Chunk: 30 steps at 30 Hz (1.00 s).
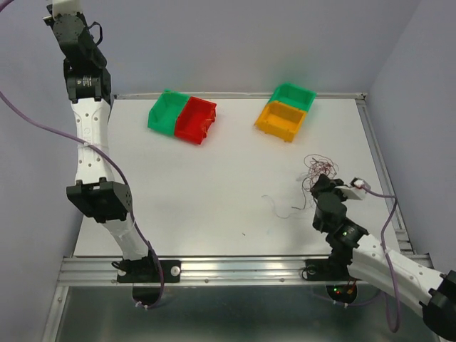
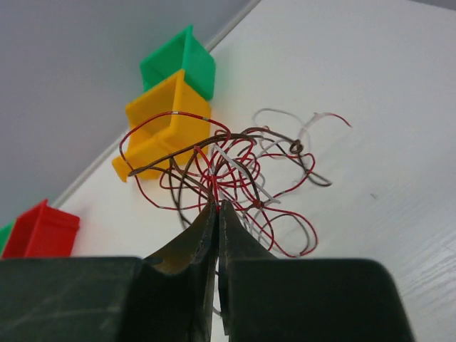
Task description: Untangle the cables
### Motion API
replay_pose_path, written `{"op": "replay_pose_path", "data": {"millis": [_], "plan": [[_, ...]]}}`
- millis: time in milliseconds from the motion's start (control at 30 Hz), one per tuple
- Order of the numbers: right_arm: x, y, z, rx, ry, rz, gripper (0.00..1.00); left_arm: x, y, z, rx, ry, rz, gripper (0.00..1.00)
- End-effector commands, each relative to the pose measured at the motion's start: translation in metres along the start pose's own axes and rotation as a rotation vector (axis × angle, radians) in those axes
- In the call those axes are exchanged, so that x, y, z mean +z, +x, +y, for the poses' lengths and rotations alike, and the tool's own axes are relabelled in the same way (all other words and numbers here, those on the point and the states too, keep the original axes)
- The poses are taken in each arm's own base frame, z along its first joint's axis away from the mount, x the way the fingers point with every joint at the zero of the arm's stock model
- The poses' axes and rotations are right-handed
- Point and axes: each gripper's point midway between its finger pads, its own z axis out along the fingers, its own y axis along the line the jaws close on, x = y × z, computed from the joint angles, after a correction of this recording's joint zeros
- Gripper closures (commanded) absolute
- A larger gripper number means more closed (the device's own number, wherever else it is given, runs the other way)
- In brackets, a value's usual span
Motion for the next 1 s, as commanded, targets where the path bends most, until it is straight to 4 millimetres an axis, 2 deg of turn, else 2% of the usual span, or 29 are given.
{"op": "replay_pose_path", "data": {"millis": [0, 67, 133, 167, 200, 233, 300, 333, 367, 567, 667, 767, 900, 967], "plan": [[-0.004, -0.029, -0.029, 0.143, 0.103, -0.133, 1.00, -0.012, -0.040, 0.011, -0.080, -0.001, -0.100, 1.00], [-0.006, -0.032, -0.039, 0.156, 0.117, -0.149, 0.99, -0.005, -0.030, 0.012, -0.084, -0.003, -0.081, 1.00], [-0.009, -0.038, -0.039, 0.155, 0.094, -0.150, 0.99, -0.002, -0.021, 0.009, -0.073, 0.022, -0.066, 1.00], [-0.010, -0.039, -0.037, 0.147, 0.078, -0.141, 0.99, -0.004, -0.022, 0.004, -0.070, 0.057, -0.066, 1.00], [-0.011, -0.037, -0.032, 0.126, 0.051, -0.119, 1.00, -0.005, -0.008, -0.007, -0.049, 0.112, -0.047, 1.00], [-0.011, -0.036, -0.027, 0.123, 0.032, -0.105, 1.00, -0.013, -0.017, -0.016, -0.055, 0.181, -0.067, 1.00], [-0.011, -0.034, -0.017, 0.125, 0.000, -0.075, 0.99, -0.021, -0.019, -0.028, -0.066, 0.262, -0.087, 1.00], [-0.011, -0.032, -0.015, 0.122, -0.003, -0.066, 1.00, -0.026, -0.005, -0.041, -0.051, 0.325, -0.069, 1.00], [-0.009, -0.028, -0.012, 0.103, 0.004, -0.055, 0.99, -0.030, -0.011, -0.040, -0.058, 0.336, -0.083, 1.00], [-0.002, -0.013, -0.004, 0.028, 0.037, -0.021, 1.00, -0.029, -0.003, -0.043, -0.055, 0.339, -0.067, 1.00], [0.000, -0.011, 0.001, 0.028, 0.034, -0.014, 0.99, -0.026, -0.005, -0.041, -0.053, 0.324, -0.073, 1.00], [0.001, -0.008, 0.003, 0.022, 0.028, -0.006, 0.99, -0.025, -0.017, -0.039, -0.066, 0.319, -0.099, 1.00], [0.000, -0.009, 0.006, 0.036, 0.010, -0.006, 0.99, -0.026, -0.040, -0.036, -0.085, 0.319, -0.156, 1.00], [-0.001, -0.011, 0.006, 0.041, 0.003, -0.008, 1.00, -0.029, -0.061, -0.030, -0.104, 0.309, -0.200, 1.00]]}}
